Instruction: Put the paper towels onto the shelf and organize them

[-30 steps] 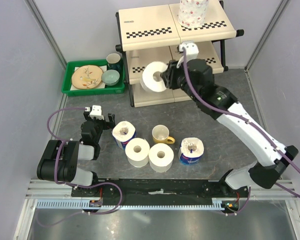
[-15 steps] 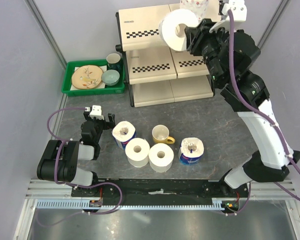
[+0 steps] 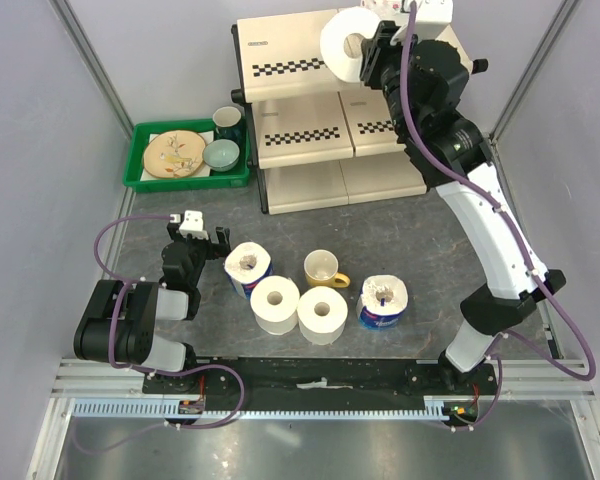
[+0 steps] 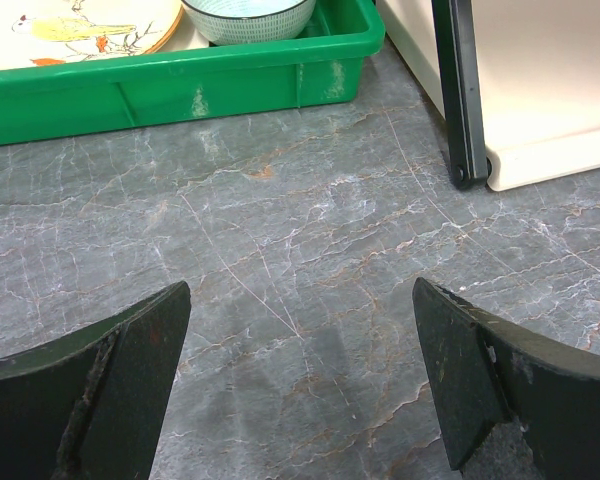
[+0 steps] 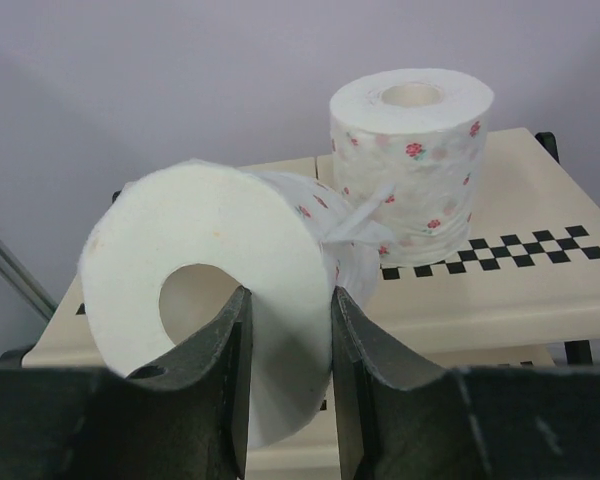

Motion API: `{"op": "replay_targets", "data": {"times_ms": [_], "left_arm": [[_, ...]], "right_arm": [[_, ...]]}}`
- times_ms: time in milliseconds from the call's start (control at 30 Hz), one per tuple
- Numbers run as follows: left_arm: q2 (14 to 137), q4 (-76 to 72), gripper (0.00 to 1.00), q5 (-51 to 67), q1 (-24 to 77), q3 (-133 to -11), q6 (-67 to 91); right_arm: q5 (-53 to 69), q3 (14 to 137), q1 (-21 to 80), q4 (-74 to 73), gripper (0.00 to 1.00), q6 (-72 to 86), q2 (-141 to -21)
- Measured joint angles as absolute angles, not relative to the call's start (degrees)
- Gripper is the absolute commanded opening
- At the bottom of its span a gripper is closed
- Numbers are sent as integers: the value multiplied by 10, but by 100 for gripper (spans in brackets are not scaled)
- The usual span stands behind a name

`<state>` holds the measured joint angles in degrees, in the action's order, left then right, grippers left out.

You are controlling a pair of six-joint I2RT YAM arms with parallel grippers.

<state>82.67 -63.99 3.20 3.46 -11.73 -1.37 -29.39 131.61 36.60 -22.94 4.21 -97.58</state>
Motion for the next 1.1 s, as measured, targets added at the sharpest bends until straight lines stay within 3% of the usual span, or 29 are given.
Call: {"op": "replay_targets", "data": {"times_ms": [300, 1100], "left_arm": [[827, -640, 100, 32, 35, -117, -14], [827, -640, 100, 32, 35, -117, -14]], "right_arm": [[-212, 1330, 287, -197, 24, 88, -1010], [-129, 1332, 282, -172, 28, 123, -1042]]}}
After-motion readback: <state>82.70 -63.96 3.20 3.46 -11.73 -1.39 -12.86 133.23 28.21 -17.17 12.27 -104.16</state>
